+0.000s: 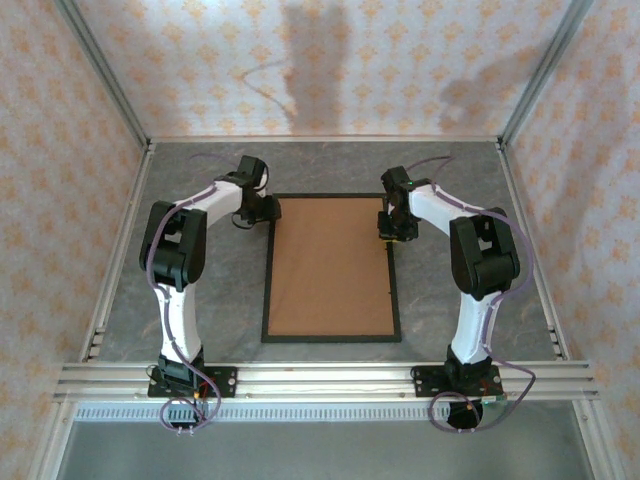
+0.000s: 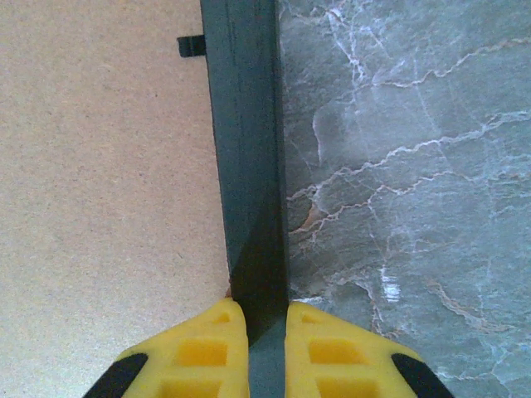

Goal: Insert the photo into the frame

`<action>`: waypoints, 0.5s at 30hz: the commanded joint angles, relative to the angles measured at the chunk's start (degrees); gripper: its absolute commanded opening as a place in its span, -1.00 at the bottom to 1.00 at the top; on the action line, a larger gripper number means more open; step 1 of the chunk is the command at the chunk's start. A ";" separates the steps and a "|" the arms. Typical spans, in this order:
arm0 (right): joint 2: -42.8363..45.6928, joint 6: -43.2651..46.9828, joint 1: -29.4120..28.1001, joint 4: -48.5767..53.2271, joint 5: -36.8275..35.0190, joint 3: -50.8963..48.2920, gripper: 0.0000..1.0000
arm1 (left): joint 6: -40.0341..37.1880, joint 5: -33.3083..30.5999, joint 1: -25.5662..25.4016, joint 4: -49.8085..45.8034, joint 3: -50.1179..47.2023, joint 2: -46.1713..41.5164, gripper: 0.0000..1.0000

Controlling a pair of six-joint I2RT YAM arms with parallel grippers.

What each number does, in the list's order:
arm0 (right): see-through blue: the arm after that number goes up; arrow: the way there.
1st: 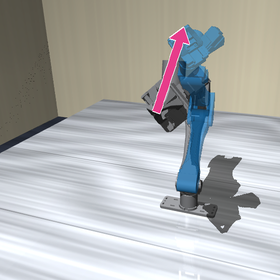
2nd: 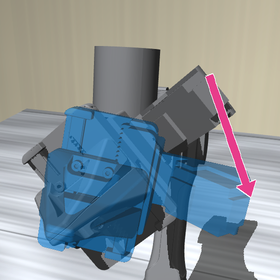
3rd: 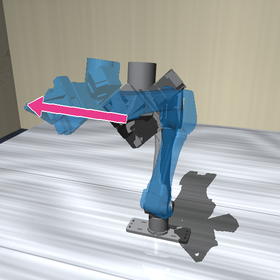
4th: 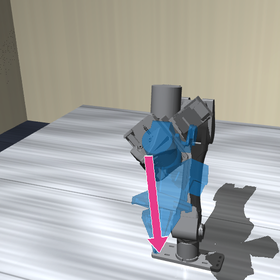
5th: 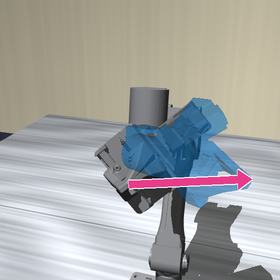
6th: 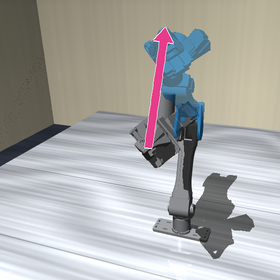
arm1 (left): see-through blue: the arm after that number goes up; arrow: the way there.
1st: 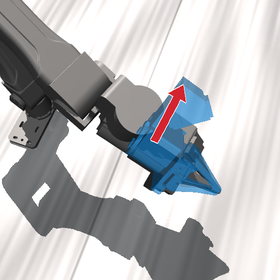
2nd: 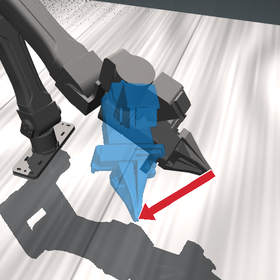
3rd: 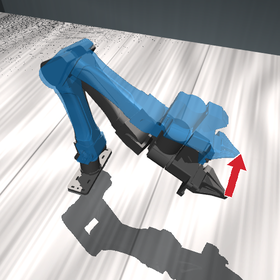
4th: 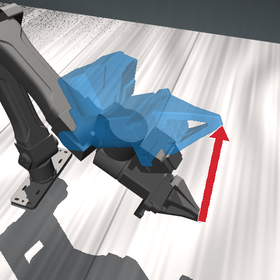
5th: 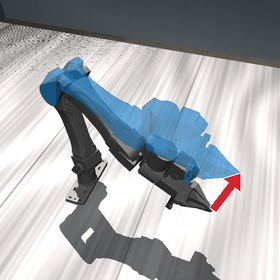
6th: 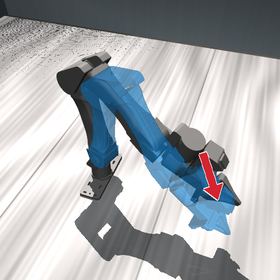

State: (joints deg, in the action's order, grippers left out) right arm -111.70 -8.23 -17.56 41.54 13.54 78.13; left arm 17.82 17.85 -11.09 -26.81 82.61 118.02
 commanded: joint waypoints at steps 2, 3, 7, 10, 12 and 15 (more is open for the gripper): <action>-3.35 0.66 -0.37 -1.25 -0.31 -0.07 -0.75 | -1.68 0.06 -4.07 -2.01 0.65 4.37 -0.12; -3.30 0.61 -0.32 -1.28 -0.27 -0.10 -0.75 | -1.81 -0.08 -4.40 -2.06 0.75 4.58 -0.11; -3.40 0.59 -0.37 -1.21 -0.18 -0.09 -0.75 | -2.09 -0.89 -5.81 -2.72 1.13 5.64 -0.09; -3.40 0.59 -0.37 -1.21 -0.18 -0.09 -0.75 | -2.06 -0.91 -6.52 -2.84 1.32 6.40 -0.07; -3.43 0.59 -0.36 -1.21 -0.18 -0.03 -0.75 | -1.92 -0.84 -7.00 -2.85 1.33 6.83 -0.05; -3.51 0.67 -0.34 -1.20 -0.20 -0.07 -0.75 | -2.13 -1.22 -7.86 -2.90 1.42 7.22 -0.03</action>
State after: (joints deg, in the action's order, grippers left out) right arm -111.72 -8.25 -17.41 41.60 13.30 78.17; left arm 16.56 11.46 -14.70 -27.51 85.36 120.49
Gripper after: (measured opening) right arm 0.127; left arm 0.484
